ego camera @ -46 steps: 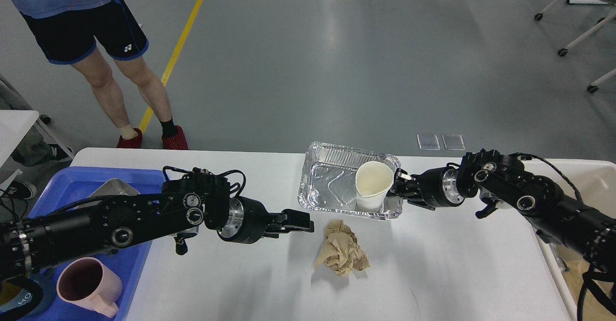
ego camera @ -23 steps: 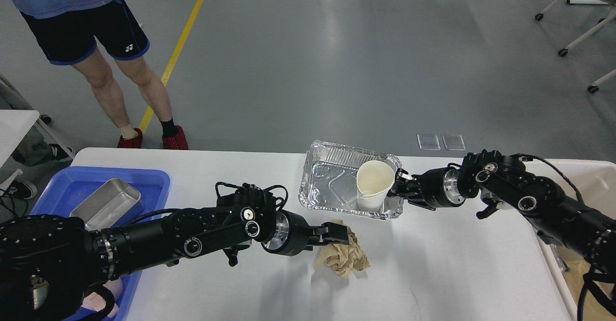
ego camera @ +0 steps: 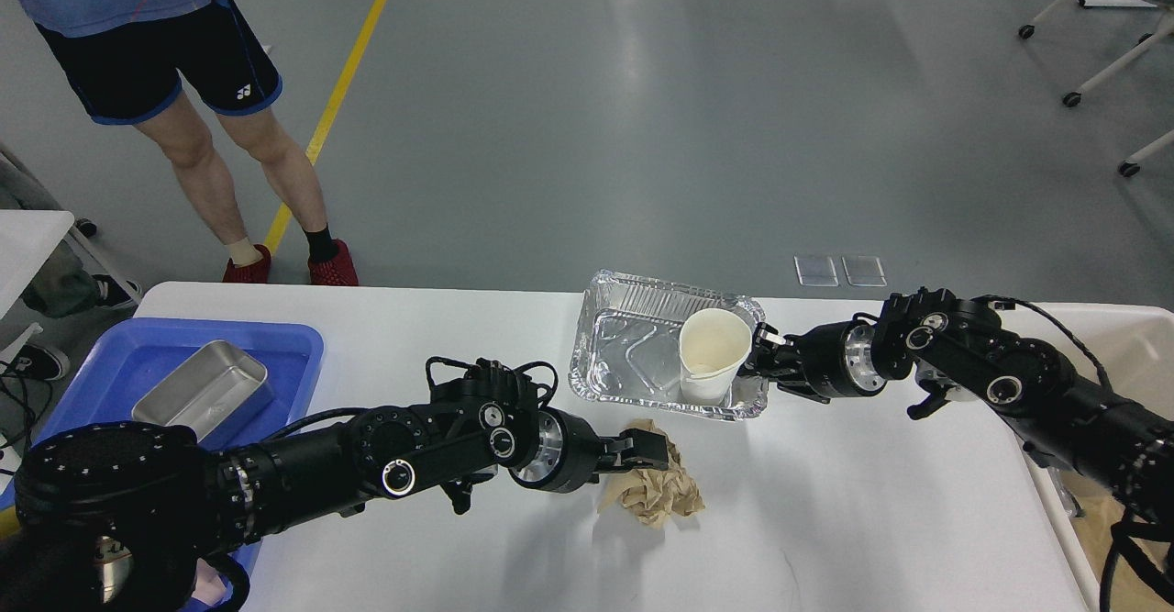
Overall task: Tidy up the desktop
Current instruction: 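Close the left gripper on the paper towel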
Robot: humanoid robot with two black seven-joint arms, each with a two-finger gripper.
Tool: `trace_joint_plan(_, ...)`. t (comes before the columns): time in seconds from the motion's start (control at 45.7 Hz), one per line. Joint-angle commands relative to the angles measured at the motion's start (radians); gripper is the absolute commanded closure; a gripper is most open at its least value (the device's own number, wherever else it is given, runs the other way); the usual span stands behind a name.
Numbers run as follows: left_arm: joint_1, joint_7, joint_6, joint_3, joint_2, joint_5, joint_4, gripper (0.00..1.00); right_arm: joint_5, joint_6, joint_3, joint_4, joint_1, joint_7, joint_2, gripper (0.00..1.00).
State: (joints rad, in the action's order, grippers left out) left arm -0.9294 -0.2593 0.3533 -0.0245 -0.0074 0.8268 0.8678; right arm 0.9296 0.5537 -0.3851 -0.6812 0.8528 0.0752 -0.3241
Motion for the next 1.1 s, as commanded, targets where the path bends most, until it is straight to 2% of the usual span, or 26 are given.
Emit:
trace_joint_plan(0.0,0.007,0.000,-0.005,0.000,-0.022,0.000,-0.039,0.04,0.000,0.000,-0.001,0.000,0.000,0.000,-0.001,1.00)
trace_joint_plan(0.394,0.020,0.000,-0.036,0.000,-0.039,-0.002,-0.044,0.05,0.000,0.000,-0.017,-0.003,0.000,0.000,-0.007,1.00)
trace_joint_plan(0.526,0.021,0.002,-0.039,0.000,-0.042,0.000,-0.044,0.10,0.000,0.000,-0.021,-0.017,0.000,0.000,-0.015,1.00)
trace_joint_plan(0.81,0.026,0.014,-0.036,0.000,-0.052,0.009,-0.053,0.42,0.000,0.000,-0.021,-0.018,0.000,0.000,-0.016,1.00)
trace_joint_plan(0.964,0.026,0.000,-0.019,0.000,-0.057,0.011,-0.053,0.48,0.000,0.000,-0.021,-0.018,0.000,0.000,-0.018,1.00)
trace_joint_plan(1.073,0.026,-0.020,-0.002,0.000,-0.063,0.014,-0.053,0.59,0.000,0.000,-0.021,-0.020,0.000,0.000,-0.027,1.00)
